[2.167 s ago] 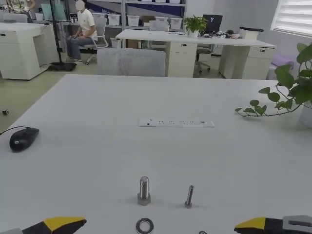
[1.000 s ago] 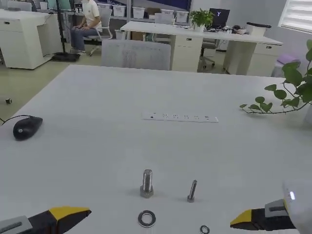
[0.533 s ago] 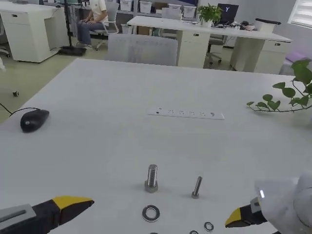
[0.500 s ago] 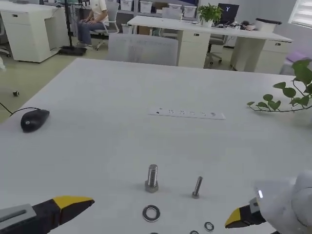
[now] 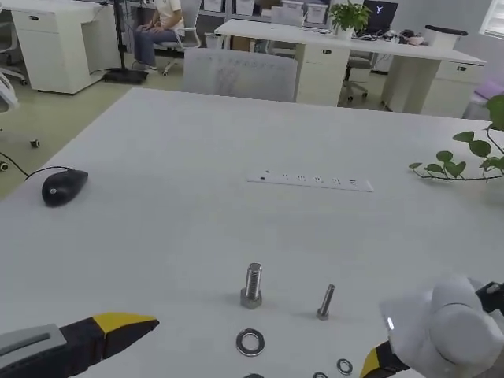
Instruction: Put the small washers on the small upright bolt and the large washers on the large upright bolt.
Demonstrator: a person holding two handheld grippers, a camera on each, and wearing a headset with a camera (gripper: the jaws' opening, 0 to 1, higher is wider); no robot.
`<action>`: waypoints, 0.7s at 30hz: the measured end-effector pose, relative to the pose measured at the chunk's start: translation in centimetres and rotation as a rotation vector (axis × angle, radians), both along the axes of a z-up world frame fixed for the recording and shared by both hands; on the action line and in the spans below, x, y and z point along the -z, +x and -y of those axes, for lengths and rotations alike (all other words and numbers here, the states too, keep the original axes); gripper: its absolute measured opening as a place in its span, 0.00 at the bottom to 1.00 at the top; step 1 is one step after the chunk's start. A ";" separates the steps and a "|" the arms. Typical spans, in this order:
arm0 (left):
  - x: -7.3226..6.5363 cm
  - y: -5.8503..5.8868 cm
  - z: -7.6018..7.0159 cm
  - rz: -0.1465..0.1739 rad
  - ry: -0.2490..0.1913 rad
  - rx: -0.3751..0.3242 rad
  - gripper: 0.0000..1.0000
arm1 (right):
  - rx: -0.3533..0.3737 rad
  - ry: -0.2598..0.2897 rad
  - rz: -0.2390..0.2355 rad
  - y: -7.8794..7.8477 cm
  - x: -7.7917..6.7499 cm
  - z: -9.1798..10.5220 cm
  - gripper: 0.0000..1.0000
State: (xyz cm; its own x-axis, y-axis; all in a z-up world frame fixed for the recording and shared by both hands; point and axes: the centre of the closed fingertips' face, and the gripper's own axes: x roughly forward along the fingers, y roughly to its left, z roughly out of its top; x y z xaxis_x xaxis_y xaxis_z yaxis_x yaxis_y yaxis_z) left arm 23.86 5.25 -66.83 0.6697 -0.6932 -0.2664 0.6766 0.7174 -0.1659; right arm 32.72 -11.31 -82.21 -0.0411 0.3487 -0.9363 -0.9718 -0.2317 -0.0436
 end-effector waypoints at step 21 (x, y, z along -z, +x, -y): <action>0.0 0.2 -0.1 0.001 -0.006 0.000 0.58 | -0.124 -0.080 0.010 -0.2 0.3 0.1 0.15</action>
State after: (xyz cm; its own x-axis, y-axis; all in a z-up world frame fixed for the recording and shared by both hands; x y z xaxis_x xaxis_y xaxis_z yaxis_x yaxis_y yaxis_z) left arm 24.02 5.34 -66.81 0.6699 -0.6949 -0.2616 0.6768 0.7164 -0.1698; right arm 32.56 -11.40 -82.47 -0.0697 0.2654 -0.9616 -0.9352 -0.3529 -0.0296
